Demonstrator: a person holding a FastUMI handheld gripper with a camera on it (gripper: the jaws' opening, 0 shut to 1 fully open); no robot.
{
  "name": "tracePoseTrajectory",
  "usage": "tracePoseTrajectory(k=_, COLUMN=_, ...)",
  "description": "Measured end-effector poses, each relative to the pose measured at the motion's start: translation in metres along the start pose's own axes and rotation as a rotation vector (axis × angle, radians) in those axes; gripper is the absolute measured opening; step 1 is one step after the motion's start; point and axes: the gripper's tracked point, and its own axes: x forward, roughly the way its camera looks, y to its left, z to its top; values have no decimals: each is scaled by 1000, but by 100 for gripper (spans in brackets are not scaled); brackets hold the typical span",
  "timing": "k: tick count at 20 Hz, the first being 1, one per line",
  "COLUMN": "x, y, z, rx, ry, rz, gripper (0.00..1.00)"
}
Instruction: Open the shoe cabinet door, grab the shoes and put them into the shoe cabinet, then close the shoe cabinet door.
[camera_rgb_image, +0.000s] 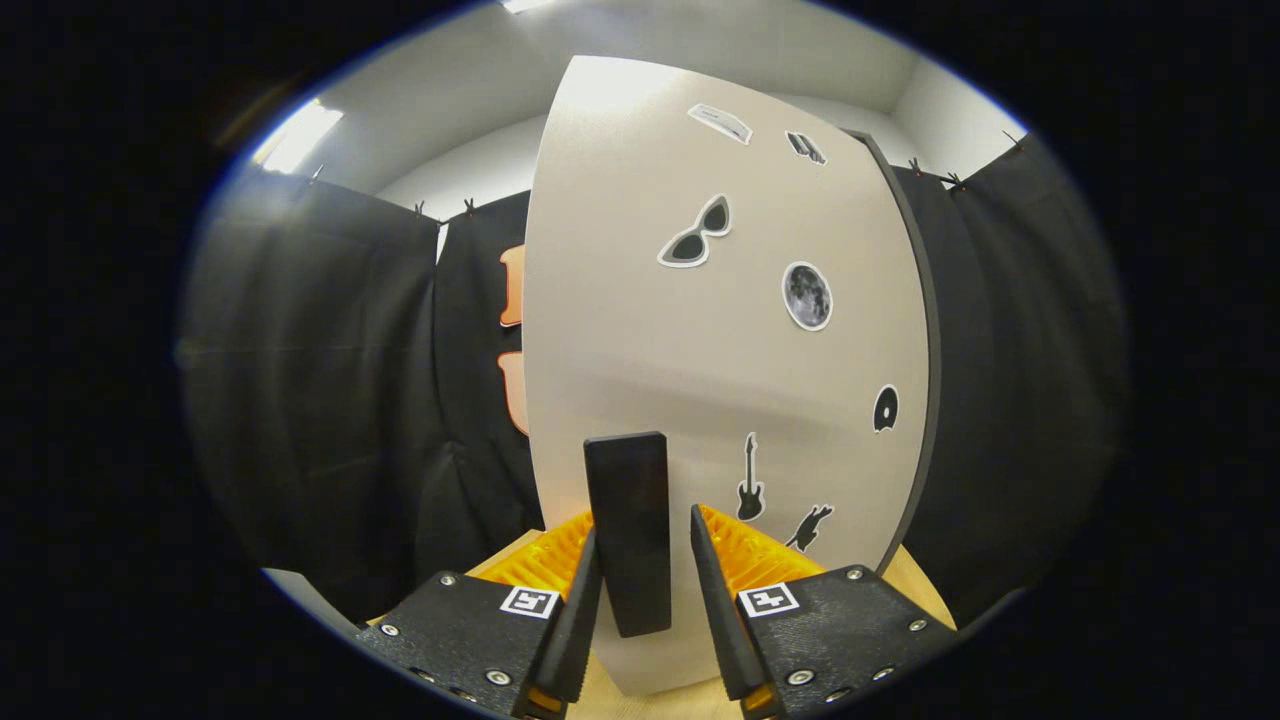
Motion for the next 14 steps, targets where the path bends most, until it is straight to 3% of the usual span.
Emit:
tracePoseTrajectory(k=6, x=19, y=6, z=-2, rx=41, ry=7, rz=23, gripper=51)
tracePoseTrajectory(k=14, x=51, y=16, z=0, rx=-11, ry=10, rz=17, gripper=53)
